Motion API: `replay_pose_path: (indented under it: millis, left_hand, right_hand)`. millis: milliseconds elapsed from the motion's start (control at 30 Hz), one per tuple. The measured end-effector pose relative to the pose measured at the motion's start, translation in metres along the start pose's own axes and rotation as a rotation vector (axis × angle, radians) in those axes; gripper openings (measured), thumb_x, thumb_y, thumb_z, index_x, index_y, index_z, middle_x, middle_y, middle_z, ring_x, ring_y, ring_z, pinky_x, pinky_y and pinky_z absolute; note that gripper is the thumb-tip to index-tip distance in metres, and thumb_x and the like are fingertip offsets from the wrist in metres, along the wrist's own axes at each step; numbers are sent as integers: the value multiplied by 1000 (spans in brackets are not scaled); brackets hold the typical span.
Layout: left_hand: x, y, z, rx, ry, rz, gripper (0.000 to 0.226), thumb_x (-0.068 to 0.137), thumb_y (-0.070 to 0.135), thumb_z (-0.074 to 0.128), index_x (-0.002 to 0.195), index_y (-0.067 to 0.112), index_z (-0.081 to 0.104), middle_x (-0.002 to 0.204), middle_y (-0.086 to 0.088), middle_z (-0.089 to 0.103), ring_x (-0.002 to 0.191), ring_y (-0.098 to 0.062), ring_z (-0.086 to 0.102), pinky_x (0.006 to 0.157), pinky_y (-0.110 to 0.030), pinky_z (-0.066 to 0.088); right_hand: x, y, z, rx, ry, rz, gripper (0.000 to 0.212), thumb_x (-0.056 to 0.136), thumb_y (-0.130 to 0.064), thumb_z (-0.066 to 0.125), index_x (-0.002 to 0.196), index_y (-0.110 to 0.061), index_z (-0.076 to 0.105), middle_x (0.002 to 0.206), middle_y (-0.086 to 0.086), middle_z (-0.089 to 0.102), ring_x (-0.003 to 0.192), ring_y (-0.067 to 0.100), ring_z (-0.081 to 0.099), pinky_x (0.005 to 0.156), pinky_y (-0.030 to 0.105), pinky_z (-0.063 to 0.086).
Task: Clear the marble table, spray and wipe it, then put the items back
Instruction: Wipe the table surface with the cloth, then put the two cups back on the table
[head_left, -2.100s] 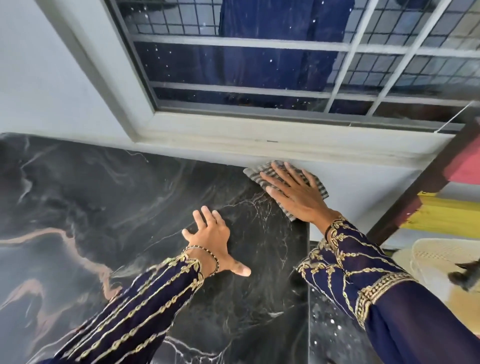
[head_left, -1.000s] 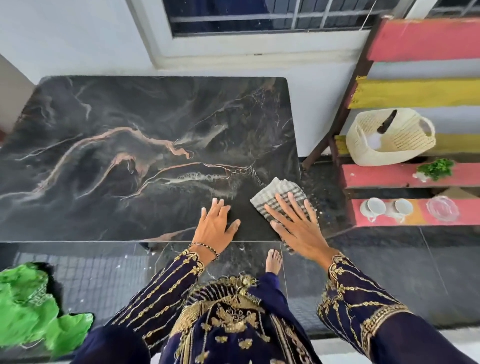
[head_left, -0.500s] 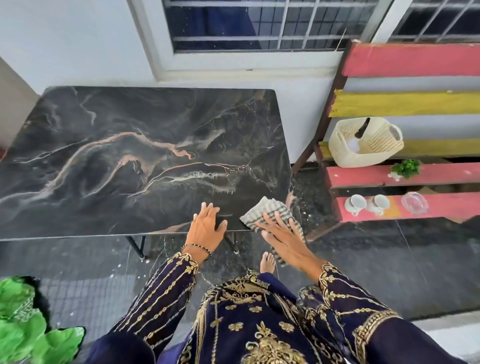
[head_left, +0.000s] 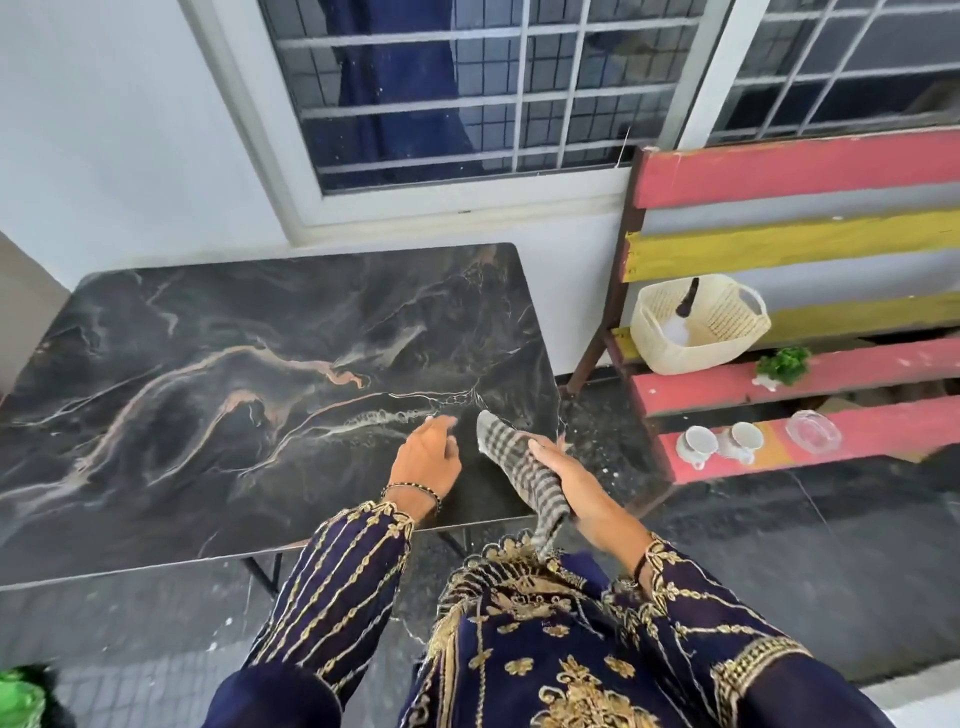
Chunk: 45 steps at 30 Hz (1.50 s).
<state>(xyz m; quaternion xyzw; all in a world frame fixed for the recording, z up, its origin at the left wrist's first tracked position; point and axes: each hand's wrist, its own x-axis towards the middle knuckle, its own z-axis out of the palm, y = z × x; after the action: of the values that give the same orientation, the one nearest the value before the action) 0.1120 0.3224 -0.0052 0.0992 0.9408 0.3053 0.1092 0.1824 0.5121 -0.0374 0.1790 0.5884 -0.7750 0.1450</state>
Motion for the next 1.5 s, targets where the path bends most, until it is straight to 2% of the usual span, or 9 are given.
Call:
replay_pose_path:
  millis: [300, 500, 633, 700, 867, 1033, 1200, 1367, 1500]
  left_hand:
    - [72, 88, 40, -12, -52, 72, 30, 92, 18, 54, 120, 12, 62, 121, -7, 66, 111, -24, 61, 100, -33, 45]
    - [151, 182, 109, -35, -101, 58, 28, 93, 21, 56, 118, 13, 66, 121, -3, 67, 109, -18, 62, 95, -19, 41]
    - [200, 238, 161, -90, -192, 9, 25, 92, 20, 56, 114, 16, 66, 107, -6, 72, 100, -22, 66, 94, -31, 50]
    - [222, 260, 189, -112, -219, -11, 24, 92, 20, 56, 113, 15, 66, 107, -7, 72, 99, -21, 66, 93, -26, 49]
    - [270, 297, 255, -118, -280, -13, 24, 92, 17, 55, 112, 14, 67, 115, -5, 69, 99, -18, 66, 85, -17, 45]
    - [297, 306, 301, -75, -335, -14, 24, 91, 16, 53, 110, 13, 68, 115, -7, 69, 102, -21, 66, 94, -30, 51]
    - [309, 298, 327, -86, -335, -64, 26, 90, 15, 53, 111, 12, 68, 114, -6, 69, 106, -20, 65, 95, -31, 51]
    - [309, 290, 349, -51, -351, -89, 26, 91, 19, 52, 113, 15, 67, 117, -2, 68, 108, -16, 64, 96, -31, 50]
    - [307, 286, 363, -51, -405, -104, 28, 90, 19, 52, 114, 14, 65, 119, -2, 67, 109, -16, 64, 96, -32, 50]
  right_hand:
    - [44, -57, -94, 422, 89, 50, 27, 103, -29, 56, 121, -13, 70, 111, 12, 77, 96, 24, 76, 74, 33, 62]
    - [87, -109, -212, 453, 124, 69, 34, 103, -26, 56, 132, -11, 64, 116, 12, 75, 96, 24, 75, 78, 34, 63]
    - [114, -132, -289, 413, 175, 78, 29, 103, -27, 55, 127, -14, 66, 119, 10, 75, 102, 24, 74, 89, 37, 58]
    - [128, -139, -324, 414, 215, 93, 28, 103, -28, 56, 123, -14, 68, 118, 11, 76, 102, 27, 74, 92, 40, 57]
    - [172, -158, -410, 394, 331, 107, 22, 102, -27, 55, 117, -16, 68, 100, 7, 80, 84, 22, 78, 65, 31, 61]
    - [230, -172, -480, 258, 483, 72, 24, 101, -33, 58, 117, -18, 70, 107, 10, 78, 89, 29, 76, 80, 40, 59]
    - [296, -195, -526, 15, 598, 18, 32, 104, -36, 51, 127, -18, 64, 127, 19, 68, 115, 39, 65, 105, 57, 48]
    - [310, -194, -538, -309, 565, -44, 35, 102, -41, 54, 132, -27, 65, 136, 1, 66, 116, 26, 64, 98, 40, 47]
    - [284, -164, -537, -270, 486, -73, 35, 102, -31, 60, 137, -27, 61, 135, -6, 64, 127, 20, 60, 110, 47, 46]
